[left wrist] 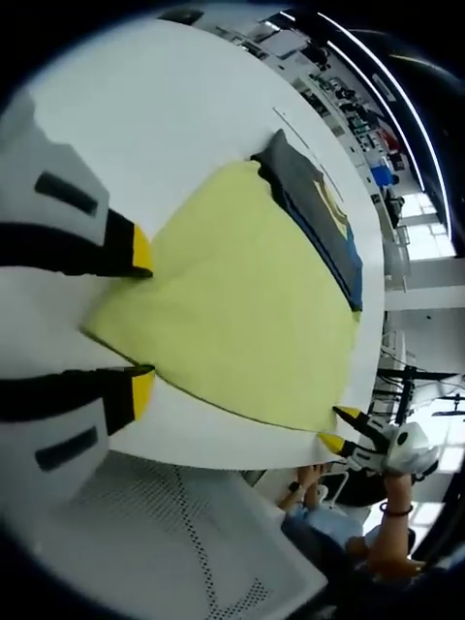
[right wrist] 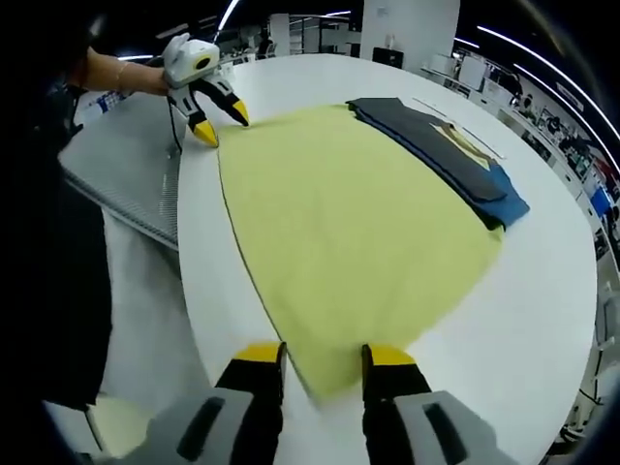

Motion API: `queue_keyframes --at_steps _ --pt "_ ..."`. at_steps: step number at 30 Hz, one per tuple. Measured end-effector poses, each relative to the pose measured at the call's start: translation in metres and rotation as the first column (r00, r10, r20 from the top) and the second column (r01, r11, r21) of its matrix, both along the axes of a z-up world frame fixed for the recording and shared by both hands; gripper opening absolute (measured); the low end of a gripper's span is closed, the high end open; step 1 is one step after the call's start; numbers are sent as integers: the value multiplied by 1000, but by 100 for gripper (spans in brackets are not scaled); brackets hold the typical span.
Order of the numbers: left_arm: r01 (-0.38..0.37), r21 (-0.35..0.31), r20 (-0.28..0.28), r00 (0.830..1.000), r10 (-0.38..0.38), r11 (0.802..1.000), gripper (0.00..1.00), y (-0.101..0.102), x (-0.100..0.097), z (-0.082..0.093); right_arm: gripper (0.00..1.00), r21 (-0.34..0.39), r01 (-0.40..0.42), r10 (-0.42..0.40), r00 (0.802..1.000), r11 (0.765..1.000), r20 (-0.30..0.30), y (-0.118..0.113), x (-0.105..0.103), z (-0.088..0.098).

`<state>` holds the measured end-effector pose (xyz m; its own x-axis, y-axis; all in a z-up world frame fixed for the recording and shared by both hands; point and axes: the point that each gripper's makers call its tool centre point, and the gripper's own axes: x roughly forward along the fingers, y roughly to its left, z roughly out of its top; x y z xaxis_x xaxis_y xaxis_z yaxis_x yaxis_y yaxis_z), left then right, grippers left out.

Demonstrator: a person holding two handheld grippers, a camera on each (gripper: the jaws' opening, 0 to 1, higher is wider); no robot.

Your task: Fold the garment on the visible template until the final outline fits inside the template.

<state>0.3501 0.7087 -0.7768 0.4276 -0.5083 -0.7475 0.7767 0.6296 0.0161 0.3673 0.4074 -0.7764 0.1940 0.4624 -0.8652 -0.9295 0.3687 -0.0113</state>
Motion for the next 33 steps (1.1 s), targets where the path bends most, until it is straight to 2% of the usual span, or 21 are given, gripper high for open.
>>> queue_keyframes --at_steps 5,8,11,18,33 --pt "18 5 9 1000 -18 1000 27 -4 1 0 16 -2 10 -10 1000 1000 7 -1 2 0" --pt "21 23 21 1000 -21 1000 17 -4 4 2 7 -6 22 -21 1000 1000 22 -2 6 -1" --pt "12 23 9 1000 -13 1000 11 -3 6 2 5 -2 23 -23 999 1000 24 -2 7 -1" --pt "4 28 5 1000 -4 1000 4 -4 8 3 0 8 39 -39 999 999 34 -2 11 -1" --pt "-28 -3 1 1000 28 1000 2 -1 -1 13 0 42 61 -62 997 997 35 -1 1 7"
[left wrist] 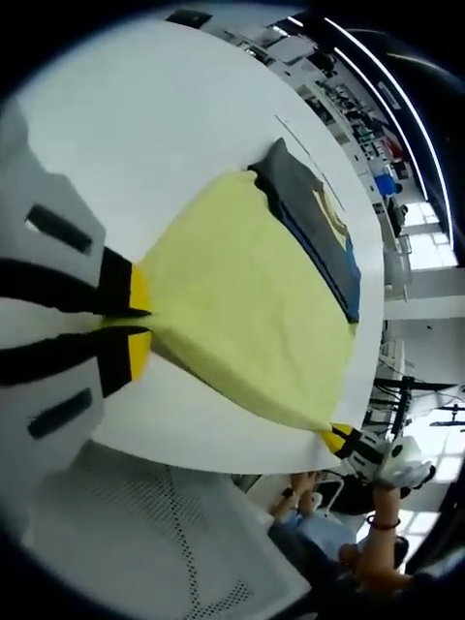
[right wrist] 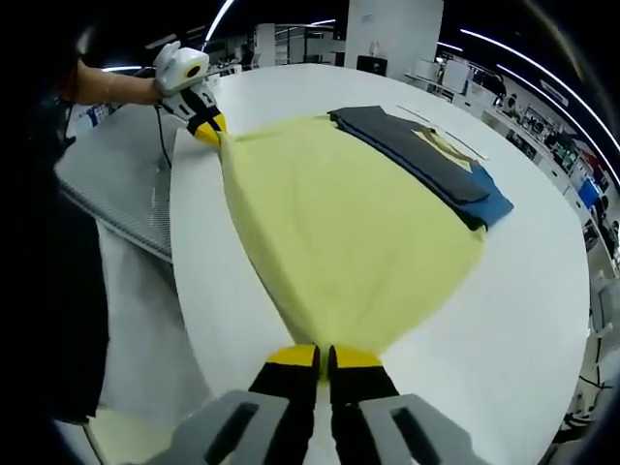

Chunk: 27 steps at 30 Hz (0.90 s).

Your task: Fold the garment on the visible template until the final outline fits inside the template.

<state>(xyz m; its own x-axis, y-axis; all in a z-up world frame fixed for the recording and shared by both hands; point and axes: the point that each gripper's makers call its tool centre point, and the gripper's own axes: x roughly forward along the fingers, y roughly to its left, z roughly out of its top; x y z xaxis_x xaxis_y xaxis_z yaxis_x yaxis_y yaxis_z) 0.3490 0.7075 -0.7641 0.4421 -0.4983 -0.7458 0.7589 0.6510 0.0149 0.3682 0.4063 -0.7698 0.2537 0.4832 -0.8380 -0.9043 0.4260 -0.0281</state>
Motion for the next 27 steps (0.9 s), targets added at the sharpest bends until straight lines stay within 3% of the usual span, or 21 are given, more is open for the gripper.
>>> queue_keyframes --at_steps 27 --pt "-49 -46 -63 997 46 998 1 -3 -51 3 0 63 69 -65 996 996 -65 -5 -48 3"
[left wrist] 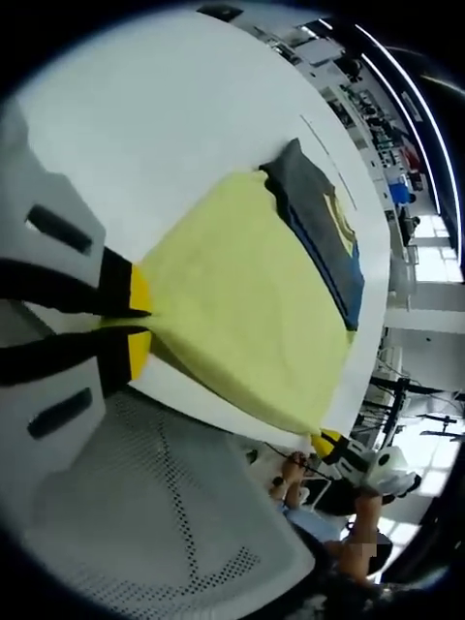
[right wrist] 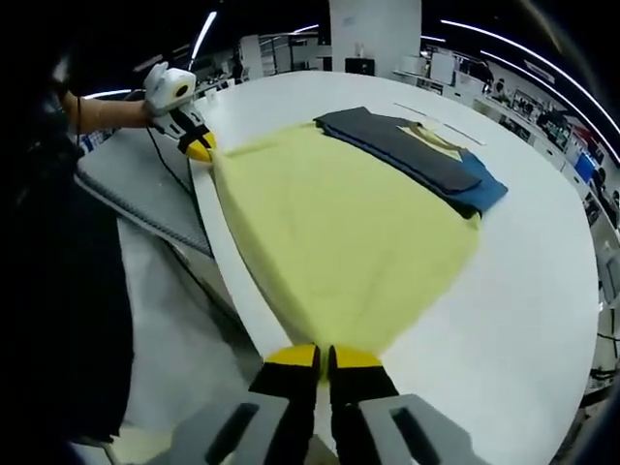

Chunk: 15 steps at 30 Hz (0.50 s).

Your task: Fold the garment on the visible template until the final outline fits inside the template.

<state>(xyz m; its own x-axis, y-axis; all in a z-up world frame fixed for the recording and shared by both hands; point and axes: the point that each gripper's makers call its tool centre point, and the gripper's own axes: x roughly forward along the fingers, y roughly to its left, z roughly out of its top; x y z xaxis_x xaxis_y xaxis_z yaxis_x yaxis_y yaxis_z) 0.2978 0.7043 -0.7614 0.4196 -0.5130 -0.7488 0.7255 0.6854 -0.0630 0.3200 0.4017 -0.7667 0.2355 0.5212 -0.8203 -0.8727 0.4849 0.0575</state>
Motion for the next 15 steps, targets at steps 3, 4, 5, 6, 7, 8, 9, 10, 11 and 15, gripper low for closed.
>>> queue_keyframes --at_steps 3,4,5,6,7,8,9,10,11,15 --pt "2 0 -6 1000 -2 1000 1 -1 -3 -1 0 5 7 -7 1000 1000 -4 -1 -3 0" --pt "2 0 -9 1000 -2 1000 1 -1 -5 -1 0 8 8 -8 1000 1000 -5 -1 -5 0" --pt "1 0 -11 1000 -1 1000 1 -1 -6 -1 0 9 11 -11 1000 1000 -8 -1 -6 0" --pt "1 -1 -13 1000 -1 1000 1 -2 -8 -2 0 11 12 -12 1000 1000 -11 -1 -8 0" --pt "1 -1 -14 1000 -1 1000 1 -2 -9 -2 0 11 13 -13 1000 1000 -12 -1 -9 0" --pt "1 0 -15 1000 -1 1000 1 -2 -10 -2 0 13 16 -15 1000 1000 -15 -2 -10 0" --pt "1 0 -15 1000 -1 1000 1 -2 -11 -2 0 14 17 -17 1000 1000 -16 -2 -11 0" --pt "1 0 -15 1000 -1 1000 1 -2 -11 -2 0 15 18 -18 1000 1000 -18 -2 -12 0" --pt "0 0 -15 1000 0 1000 1 -2 -12 -2 0 17 20 -20 1000 1000 -21 -2 -14 -1" --pt "0 1 -17 1000 0 1000 1 -2 -15 -2 0 19 22 -21 999 1000 -28 -2 -18 -1"
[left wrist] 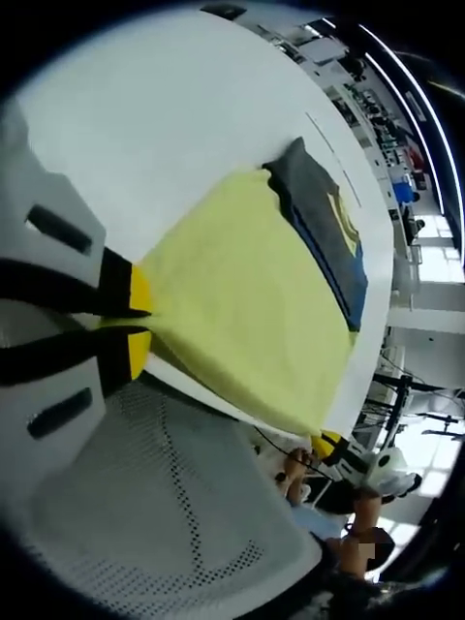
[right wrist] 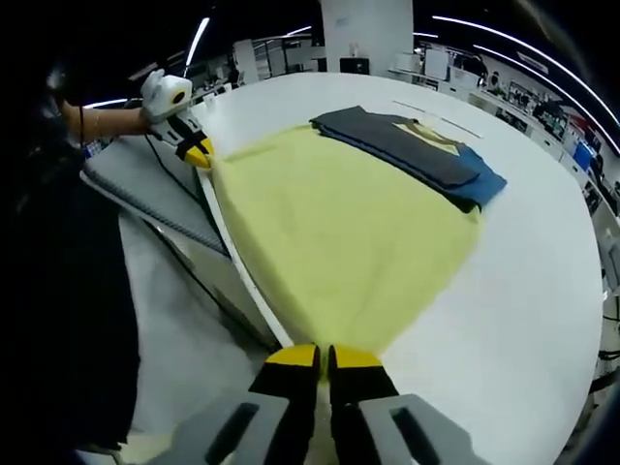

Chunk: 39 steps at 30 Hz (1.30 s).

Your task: Fold the garment on the visible template until the final outline fits inside the template.

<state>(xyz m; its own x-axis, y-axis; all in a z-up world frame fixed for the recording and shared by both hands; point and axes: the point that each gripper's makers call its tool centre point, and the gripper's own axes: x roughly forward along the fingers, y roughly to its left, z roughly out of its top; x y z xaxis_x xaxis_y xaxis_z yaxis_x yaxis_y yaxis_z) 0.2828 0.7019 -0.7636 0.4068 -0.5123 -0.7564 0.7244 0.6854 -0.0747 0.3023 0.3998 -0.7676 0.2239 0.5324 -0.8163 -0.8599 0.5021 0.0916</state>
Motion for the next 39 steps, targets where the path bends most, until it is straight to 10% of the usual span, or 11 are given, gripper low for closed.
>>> queue_keyframes --at_steps 18,39 --pt "4 -16 -10 1000 -4 1000 1 -4 -17 2 0 -4 7 -7 1000 1000 -10 -3 -15 1" --pt "6 -15 49 999 -5 1000 1 -8 -10 44 0 9 12 -13 996 1000 93 -6 -8 37"
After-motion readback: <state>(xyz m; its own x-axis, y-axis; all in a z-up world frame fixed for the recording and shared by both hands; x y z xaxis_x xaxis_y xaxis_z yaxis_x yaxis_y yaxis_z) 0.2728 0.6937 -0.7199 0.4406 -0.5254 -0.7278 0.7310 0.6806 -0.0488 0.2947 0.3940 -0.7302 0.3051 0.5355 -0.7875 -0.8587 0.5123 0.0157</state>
